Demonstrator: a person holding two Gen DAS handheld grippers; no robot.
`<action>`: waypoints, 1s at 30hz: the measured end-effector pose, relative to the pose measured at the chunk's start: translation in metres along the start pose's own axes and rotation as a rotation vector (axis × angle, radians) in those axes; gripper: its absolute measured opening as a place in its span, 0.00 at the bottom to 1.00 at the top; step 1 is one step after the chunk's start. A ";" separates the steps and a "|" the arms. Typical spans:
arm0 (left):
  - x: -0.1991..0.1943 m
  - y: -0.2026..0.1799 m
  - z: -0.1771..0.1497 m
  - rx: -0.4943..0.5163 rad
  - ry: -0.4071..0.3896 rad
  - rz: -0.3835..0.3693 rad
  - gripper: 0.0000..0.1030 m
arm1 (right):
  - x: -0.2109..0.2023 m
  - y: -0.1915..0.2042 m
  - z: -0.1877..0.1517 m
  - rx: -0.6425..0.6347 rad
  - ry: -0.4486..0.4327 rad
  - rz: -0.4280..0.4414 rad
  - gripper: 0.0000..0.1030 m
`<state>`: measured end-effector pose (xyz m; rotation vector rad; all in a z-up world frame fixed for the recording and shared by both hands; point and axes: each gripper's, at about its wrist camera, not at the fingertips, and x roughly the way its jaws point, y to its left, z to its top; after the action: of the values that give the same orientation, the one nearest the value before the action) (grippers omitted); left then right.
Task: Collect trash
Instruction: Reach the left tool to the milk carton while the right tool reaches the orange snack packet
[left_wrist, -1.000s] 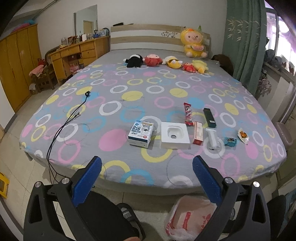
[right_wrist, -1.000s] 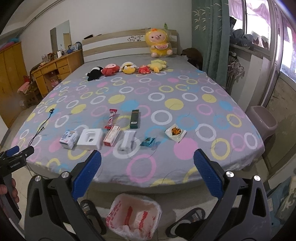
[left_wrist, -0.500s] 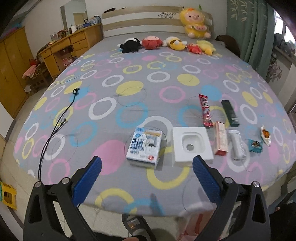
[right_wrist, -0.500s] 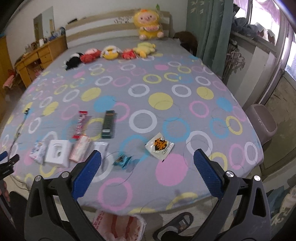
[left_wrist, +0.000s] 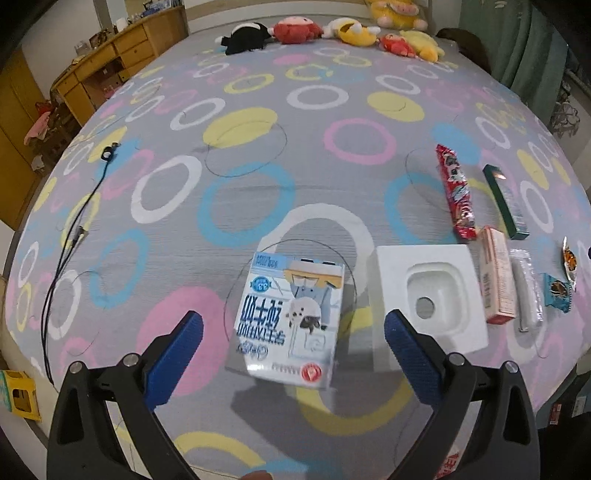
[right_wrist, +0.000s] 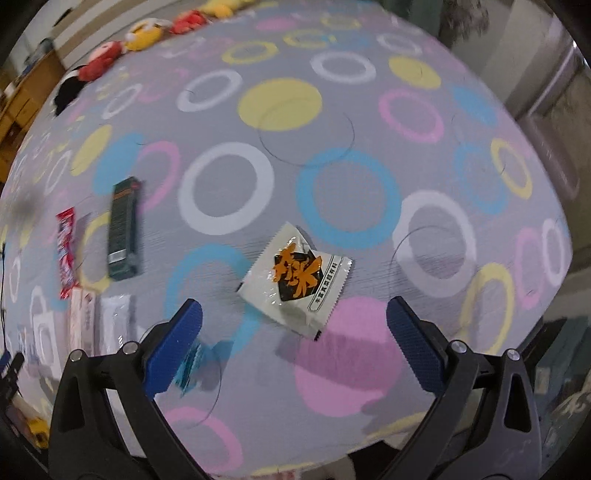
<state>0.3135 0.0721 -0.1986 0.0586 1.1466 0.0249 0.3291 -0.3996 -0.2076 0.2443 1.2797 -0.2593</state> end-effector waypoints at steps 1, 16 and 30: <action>0.004 0.000 0.002 -0.003 0.004 -0.003 0.93 | 0.006 0.000 0.002 0.008 0.012 -0.003 0.95; 0.039 0.008 0.003 0.014 0.053 0.048 0.93 | 0.070 0.010 0.019 0.054 0.119 -0.039 0.95; 0.069 0.026 0.001 -0.075 0.123 -0.004 0.84 | 0.097 0.033 0.036 0.031 0.110 -0.071 0.95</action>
<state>0.3434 0.1015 -0.2596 -0.0119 1.2681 0.0682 0.3981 -0.3857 -0.2903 0.2428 1.3960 -0.3306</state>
